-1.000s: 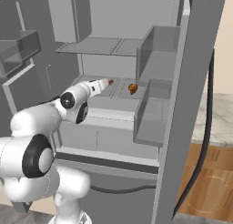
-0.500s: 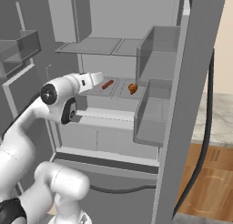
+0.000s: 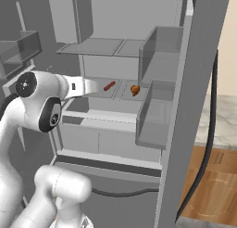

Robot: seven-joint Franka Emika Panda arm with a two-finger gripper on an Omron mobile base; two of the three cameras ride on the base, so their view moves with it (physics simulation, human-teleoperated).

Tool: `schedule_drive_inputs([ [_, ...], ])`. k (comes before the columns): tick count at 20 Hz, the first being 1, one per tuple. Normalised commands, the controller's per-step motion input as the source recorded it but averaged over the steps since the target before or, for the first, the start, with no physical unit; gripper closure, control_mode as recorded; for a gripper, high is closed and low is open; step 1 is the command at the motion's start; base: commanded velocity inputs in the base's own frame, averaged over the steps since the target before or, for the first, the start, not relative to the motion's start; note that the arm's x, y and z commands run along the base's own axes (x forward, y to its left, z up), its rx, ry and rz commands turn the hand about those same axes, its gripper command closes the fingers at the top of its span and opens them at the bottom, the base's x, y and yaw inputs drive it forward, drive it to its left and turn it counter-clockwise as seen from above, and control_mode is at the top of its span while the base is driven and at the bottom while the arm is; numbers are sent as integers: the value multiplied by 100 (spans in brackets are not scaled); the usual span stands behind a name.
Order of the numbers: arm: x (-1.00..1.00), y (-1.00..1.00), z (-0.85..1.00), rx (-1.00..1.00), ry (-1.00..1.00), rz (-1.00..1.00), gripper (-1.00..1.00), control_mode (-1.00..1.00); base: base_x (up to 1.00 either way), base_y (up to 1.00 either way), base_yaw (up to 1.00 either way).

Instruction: Place the condiment bottle and mustard from the counter to the top shelf of the fridge. If the existing items in the fridge are on the top shelf, move them to other shelves.

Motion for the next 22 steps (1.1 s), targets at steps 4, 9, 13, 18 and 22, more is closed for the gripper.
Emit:
schedule_drive_inputs([
  [4, -100, 0, 0, 31, 35, -5, -100, -100, 0, 0, 0],
  [9, -93, 0, 0, 37, 23, -8, -100, -100, 0, 0, 0],
  [13, -30, 4, 0, 4, 8, -4, -100, -100, 0, 0, 0],
  [18, -11, 3, 0, -14, 8, -4, -100, -100, 0, 0, 0],
  [22, -16, 7, 0, -18, 0, -12, -100, -100, 0, 0, 0],
])
